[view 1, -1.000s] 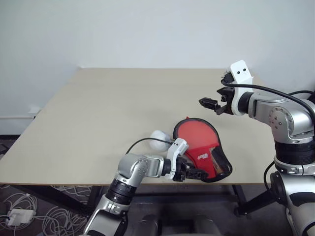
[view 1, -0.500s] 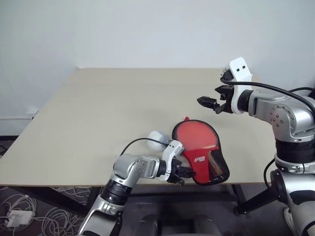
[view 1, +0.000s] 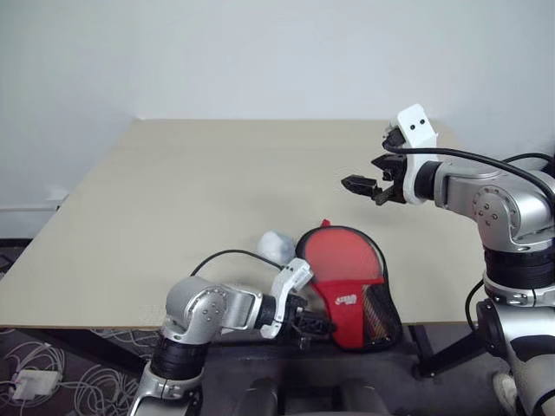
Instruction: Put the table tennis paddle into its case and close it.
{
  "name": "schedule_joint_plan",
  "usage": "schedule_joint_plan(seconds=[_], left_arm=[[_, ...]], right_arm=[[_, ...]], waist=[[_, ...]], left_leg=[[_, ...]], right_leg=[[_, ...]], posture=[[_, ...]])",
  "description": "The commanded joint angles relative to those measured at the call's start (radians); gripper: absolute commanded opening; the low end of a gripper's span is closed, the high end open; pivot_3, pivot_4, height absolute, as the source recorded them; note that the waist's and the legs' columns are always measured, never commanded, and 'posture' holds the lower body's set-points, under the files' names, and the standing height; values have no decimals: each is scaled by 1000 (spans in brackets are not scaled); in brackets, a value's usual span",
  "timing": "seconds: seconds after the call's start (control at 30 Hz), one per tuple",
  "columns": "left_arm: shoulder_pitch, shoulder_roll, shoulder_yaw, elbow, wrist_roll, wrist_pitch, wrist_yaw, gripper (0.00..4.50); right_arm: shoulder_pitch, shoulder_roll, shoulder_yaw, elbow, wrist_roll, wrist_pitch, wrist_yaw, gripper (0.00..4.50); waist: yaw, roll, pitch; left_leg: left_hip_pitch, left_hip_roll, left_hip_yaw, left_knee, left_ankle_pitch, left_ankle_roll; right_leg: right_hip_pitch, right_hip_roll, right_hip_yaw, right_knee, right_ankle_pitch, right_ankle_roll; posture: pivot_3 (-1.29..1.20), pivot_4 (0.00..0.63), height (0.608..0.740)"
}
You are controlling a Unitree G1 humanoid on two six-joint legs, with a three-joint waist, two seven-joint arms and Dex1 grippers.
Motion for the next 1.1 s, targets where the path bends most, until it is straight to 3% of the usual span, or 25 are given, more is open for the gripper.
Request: schedule_joint_plan(seconds=[0.03,0.27,0.67,0.93,1.1], left_arm=[[30,49,3,-76,-77,8,4,34],[57,99,20,-85,-122,8,23,34],[28,67,33,-44,-110,-17,33,34],[15,119,-23,-54,-98,-90,4,34],[3,149,-13,-60,-128,-64,-21,1398]], right_arm=[[-26,4,2,-19,10,-13,10,4500],[-37,8,19,0,4,-26,23,4500],[-48,14,25,9,-1,-31,18,4500],[-41,22,23,-4,-1,-24,9,4500],[-39,24,23,-1,-2,-26,7,4500]], waist=[[0,0,0],[0,0,0],[0,0,0],[0,0,0],[0,0,0]], left_leg=[[0,0,0,0,0,0],[0,0,1,0,0,0],[0,0,1,-1,0,0],[0,0,2,-1,0,0],[0,0,2,-1,0,0]], right_leg=[[0,0,0,0,0,0],[-1,0,1,-1,0,0],[-1,0,1,-1,0,0],[-2,0,1,-1,0,0],[-2,0,1,-1,0,0]], posture=[[0,0,734],[0,0,734],[0,0,734],[0,0,734],[0,0,734]])
